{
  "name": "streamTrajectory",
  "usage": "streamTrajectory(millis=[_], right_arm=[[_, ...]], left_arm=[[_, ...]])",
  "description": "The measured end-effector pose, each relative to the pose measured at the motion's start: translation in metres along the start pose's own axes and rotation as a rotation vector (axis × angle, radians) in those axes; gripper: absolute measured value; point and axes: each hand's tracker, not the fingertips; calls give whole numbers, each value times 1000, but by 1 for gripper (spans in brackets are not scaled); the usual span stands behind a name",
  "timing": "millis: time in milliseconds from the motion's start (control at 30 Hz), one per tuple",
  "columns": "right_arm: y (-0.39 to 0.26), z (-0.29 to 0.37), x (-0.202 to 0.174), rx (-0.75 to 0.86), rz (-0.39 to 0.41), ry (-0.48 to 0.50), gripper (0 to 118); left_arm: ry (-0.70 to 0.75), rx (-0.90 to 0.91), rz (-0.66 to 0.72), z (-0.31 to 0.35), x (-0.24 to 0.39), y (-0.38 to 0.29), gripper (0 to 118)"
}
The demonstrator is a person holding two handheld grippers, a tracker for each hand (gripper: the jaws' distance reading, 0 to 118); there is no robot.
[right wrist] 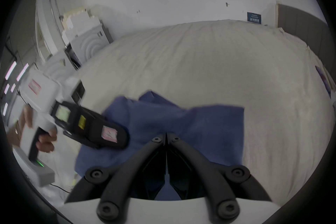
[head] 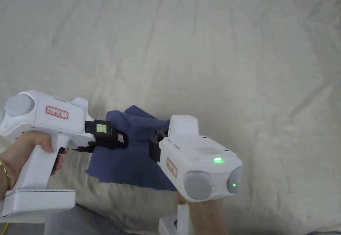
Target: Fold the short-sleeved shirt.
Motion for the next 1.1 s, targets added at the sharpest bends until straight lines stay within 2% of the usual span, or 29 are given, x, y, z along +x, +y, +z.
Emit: streamTrajectory(millis=[133, 233, 300, 333, 500, 567, 633, 767, 833, 900, 967, 1000, 1033, 1100], right_arm=[[53, 62, 4, 195, 93, 19, 0], [90, 113, 16, 323, 158, 0, 0], [102, 144, 29, 379, 151, -7, 0], [107, 159, 35, 408, 144, -10, 0], [109, 204, 66, 482, 172, -152, 0], [107, 210, 79, 460, 131, -209, 0], [103, 211, 89, 456, 87, -210, 0], [95, 200, 95, 405, 73, -274, 0], [92, 193, 96, 384, 35, -258, 0], [89, 186, 94, 367, 32, -257, 0], [85, 180, 91, 351, 44, -262, 0], [85, 176, 79, 344, 44, -259, 0], [84, 174, 78, 335, 38, -255, 0], [82, 170, 77, 323, 29, -252, 0]], left_arm=[[5, 16, -121, 29, 34, -1, 20], [131, 45, -198, 61, 48, 5, 20], [225, 66, -230, 84, 45, 11, 20], [267, 81, -212, 97, 39, 15, 20], [479, 136, -135, 158, -8, 43, 20], [554, 177, -27, 180, -40, 59, 20], [646, 187, 8, 197, -63, 69, 20], [915, 270, 96, 217, -109, 87, 20], [1050, 337, 143, 222, -130, 92, 21], [1151, 358, 153, 222, -142, 94, 21], [1240, 365, 81, 220, -154, 95, 26], [1291, 374, 42, 216, -157, 94, 32], [1347, 402, 4, 212, -158, 89, 47], [1423, 456, -51, 204, -156, 80, 59]])
